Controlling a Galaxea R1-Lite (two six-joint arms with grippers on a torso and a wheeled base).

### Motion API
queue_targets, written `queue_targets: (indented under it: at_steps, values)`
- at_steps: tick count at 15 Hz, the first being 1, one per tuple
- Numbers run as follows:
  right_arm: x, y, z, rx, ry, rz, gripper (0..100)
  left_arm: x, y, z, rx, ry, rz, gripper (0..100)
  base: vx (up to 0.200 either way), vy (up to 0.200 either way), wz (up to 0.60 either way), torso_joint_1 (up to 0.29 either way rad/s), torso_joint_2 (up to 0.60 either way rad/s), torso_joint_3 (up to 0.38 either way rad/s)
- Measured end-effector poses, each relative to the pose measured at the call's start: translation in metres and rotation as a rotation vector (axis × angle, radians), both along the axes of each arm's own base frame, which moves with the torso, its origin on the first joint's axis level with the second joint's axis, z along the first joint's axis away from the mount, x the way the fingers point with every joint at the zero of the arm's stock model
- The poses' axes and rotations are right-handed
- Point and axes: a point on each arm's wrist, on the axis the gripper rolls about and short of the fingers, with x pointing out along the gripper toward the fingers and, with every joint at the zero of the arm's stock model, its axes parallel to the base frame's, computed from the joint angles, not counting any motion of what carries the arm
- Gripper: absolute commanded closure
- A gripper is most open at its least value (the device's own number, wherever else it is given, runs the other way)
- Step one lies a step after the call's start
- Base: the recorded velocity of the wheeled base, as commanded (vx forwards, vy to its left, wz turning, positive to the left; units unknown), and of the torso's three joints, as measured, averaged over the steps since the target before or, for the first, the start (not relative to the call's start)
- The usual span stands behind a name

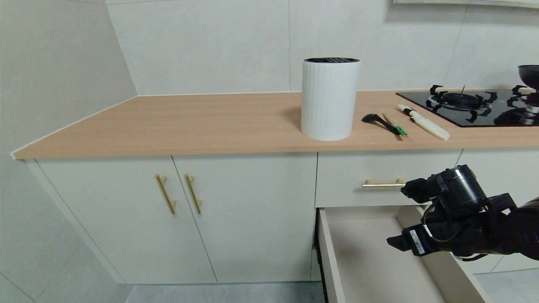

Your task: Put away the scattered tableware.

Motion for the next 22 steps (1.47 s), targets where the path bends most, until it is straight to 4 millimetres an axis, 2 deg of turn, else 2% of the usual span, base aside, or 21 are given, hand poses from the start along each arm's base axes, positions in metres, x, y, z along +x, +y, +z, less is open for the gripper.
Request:
queue_targets:
  at_steps: [8, 12, 15, 19, 22]
  values:
    - [0.000, 0.000, -0.001, -0.001, 0.003, 0.000, 0, 0.000, 0.000, 0.000, 0.000, -0.001, 0.000, 0, 0.000, 0.000, 0.00, 0.192, -0.46, -0.272]
    - [0.002, 0.001, 0.002, 0.008, -0.022, 0.001, 0, 0.000, 0.000, 0.000, 0.000, 0.000, 0.000, 0, 0.000, 0.000, 0.00, 0.041, -0.09, -0.054]
    - [0.017, 0.004, 0.019, 0.047, -0.133, -0.007, 0, 0.000, 0.000, 0.000, 0.000, 0.000, 0.000, 0, 0.000, 0.000, 0.00, 0.000, 0.00, 0.000]
    - [0.052, 0.002, 0.057, 0.089, -0.257, -0.057, 0, 0.000, 0.000, 0.000, 0.000, 0.000, 0.000, 0, 0.000, 0.000, 0.00, 0.000, 0.00, 0.000]
    - [0.077, 0.001, 0.081, 0.216, -0.300, -0.207, 0, 0.000, 0.000, 0.000, 0.000, 0.000, 0.000, 0, 0.000, 0.000, 0.00, 0.000, 0.00, 0.000]
